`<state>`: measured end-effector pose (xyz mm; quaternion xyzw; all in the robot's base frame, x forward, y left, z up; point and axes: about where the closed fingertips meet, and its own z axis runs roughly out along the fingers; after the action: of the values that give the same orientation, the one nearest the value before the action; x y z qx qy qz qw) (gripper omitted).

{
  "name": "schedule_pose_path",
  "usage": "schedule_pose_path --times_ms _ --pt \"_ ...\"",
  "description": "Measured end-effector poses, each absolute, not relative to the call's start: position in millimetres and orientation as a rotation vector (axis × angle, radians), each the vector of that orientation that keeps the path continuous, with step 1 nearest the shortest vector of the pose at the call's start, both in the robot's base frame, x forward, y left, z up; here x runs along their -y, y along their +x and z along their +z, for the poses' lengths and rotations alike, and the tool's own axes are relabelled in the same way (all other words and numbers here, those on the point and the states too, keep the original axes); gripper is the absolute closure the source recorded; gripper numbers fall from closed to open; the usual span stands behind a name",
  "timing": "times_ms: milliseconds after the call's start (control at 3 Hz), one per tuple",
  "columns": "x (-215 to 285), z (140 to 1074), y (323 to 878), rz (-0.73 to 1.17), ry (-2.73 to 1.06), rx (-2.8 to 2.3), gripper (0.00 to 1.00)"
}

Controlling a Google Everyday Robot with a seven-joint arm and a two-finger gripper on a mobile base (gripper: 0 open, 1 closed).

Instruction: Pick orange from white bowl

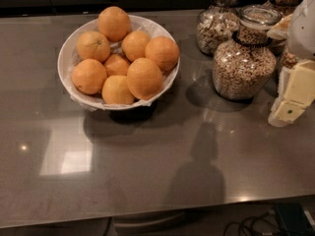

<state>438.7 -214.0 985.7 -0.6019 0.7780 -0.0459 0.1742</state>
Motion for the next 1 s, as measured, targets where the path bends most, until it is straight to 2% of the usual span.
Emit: schedule_pose_path --times_ms 333,667,1000 --pt "213.8 985.7 438.6 -0.130 -1.706 -2.205 0.00" --pt "178.8 983.3 429.9 -0.042 -1.711 -2.159 0.00" --pt "115.5 985.0 403.1 0.096 -1.789 -2.045 0.00"
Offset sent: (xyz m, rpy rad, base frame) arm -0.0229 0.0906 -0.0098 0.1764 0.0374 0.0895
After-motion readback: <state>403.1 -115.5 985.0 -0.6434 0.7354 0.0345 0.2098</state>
